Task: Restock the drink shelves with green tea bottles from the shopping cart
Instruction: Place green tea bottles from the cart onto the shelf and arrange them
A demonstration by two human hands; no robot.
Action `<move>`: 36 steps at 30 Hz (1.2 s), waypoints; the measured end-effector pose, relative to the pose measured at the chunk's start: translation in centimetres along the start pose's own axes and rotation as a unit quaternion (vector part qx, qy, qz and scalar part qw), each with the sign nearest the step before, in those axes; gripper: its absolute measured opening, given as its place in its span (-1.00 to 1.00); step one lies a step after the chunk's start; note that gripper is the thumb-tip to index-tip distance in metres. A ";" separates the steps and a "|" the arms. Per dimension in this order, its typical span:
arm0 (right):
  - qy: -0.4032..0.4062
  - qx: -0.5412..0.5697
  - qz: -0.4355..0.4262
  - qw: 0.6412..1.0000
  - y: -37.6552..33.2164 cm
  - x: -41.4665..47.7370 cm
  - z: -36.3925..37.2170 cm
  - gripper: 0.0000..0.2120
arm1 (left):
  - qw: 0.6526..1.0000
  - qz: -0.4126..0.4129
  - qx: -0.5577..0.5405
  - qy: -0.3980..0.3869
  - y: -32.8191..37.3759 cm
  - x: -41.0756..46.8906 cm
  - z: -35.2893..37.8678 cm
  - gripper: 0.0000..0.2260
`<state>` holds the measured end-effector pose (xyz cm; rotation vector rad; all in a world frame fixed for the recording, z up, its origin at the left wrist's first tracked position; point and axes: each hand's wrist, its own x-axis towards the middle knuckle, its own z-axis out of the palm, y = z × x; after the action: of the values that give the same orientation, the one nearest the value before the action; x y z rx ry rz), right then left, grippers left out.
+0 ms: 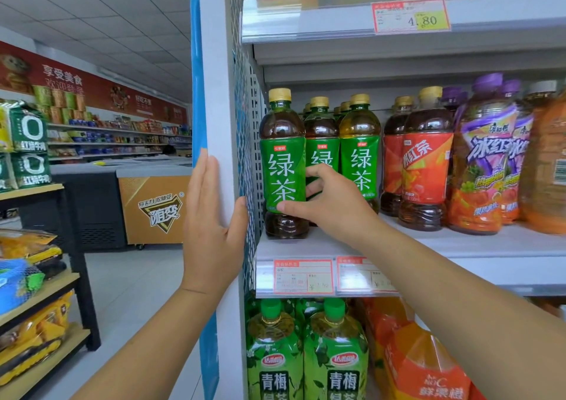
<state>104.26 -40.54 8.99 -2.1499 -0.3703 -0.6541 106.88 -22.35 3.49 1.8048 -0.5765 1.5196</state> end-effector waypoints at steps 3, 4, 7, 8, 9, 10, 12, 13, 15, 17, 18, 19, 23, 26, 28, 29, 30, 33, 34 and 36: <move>0.000 0.002 -0.009 1.000 0.1 0.1 0.3 -0.33 | 1.000 0.005 0.001 0.002 0.0 0.1 0.1 -0.45; -0.002 -0.001 -0.011 1.000 0.0 0.2 0.3 -0.30 | 1.000 0.007 0.001 0.001 -0.1 0.1 0.1 -0.45; -0.005 -0.012 -0.016 1.000 0.1 0.5 0.6 -0.29 | 1.000 0.011 0.002 0.000 -0.1 0.0 0.0 -0.45; -0.005 -0.015 -0.017 1.000 0.2 0.7 0.7 -0.30 | 1.000 0.009 0.000 -0.001 -0.1 0.0 0.0 -0.46; -0.005 -0.017 -0.016 1.000 0.3 0.8 0.8 -0.31 | 1.000 0.006 -0.002 -0.003 -0.1 0.0 0.0 -0.46; -0.006 -0.019 -0.017 1.000 0.4 0.8 0.9 -0.32 | 1.000 0.005 -0.003 -0.004 0.0 0.0 -0.1 -0.46; -0.008 -0.021 -0.025 0.999 0.3 0.6 1.0 -0.32 | 1.000 0.006 -0.002 -0.004 0.2 0.1 -0.2 -0.46; -0.005 -0.015 -0.030 0.999 0.1 0.2 1.0 -0.30 | 1.000 0.006 0.001 -0.007 0.2 0.1 -0.3 -0.46; 0.024 0.004 -0.049 0.998 -0.5 -0.8 0.4 -0.28 | 1.000 0.002 0.010 -0.021 0.5 0.2 -0.5 -0.47; 0.084 0.001 -0.100 0.991 -1.1 -2.5 -1.1 -0.39 | 0.999 -0.004 0.016 -0.038 0.9 0.4 -0.9 -0.47; 0.117 -0.007 -0.132 0.984 -1.2 -3.7 -2.2 -0.48 | 0.999 -0.009 0.023 -0.043 1.2 0.3 -1.1 -0.48; 0.142 -0.022 -0.161 0.977 -1.2 -5.3 -3.4 -0.56 | 0.998 -0.012 0.035 -0.044 1.4 0.1 -1.3 -0.49; 0.104 -0.101 -0.148 0.978 1.9 -14.1 -8.3 -0.73 | 0.996 0.021 0.011 -0.088 5.4 -5.0 -1.8 -0.56; 0.015 -0.144 -0.041 0.989 6.6 -21.4 -10.7 -0.76 | 0.971 0.099 -0.090 -0.198 9.9 -11.6 -1.0 -0.60; -0.041 -0.190 0.032 0.980 9.8 -25.7 -11.9 -0.77 | 0.947 0.121 -0.135 -0.266 12.7 -16.2 0.1 -0.63; -0.075 -0.208 0.073 0.973 11.1 -27.6 -12.4 -0.75 | 0.929 0.106 -0.160 -0.317 14.0 -18.5 0.7 -0.63; -0.114 -0.223 0.112 0.962 12.2 -29.5 -12.9 -0.72 | 0.905 0.085 -0.188 -0.371 15.4 -20.7 1.0 -0.64; -0.238 -0.251 0.204 0.916 14.5 -35.0 -14.3 -0.66 | 0.810 0.043 -0.261 -0.523 19.4 -26.6 1.2 -0.63; -0.286 -0.257 0.228 0.895 14.9 -36.6 -14.7 -0.65 | 0.771 0.050 -0.285 -0.567 20.7 -28.2 1.0 -0.63; -0.382 -0.253 0.277 0.845 15.3 -39.4 -15.1 -0.61 | 0.688 0.073 -0.329 -0.643 22.7 -31.0 0.6 -0.61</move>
<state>74.23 -63.12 -15.58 -2.7842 0.0531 0.5321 84.31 -40.83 -21.56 1.9395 -1.6627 -0.2472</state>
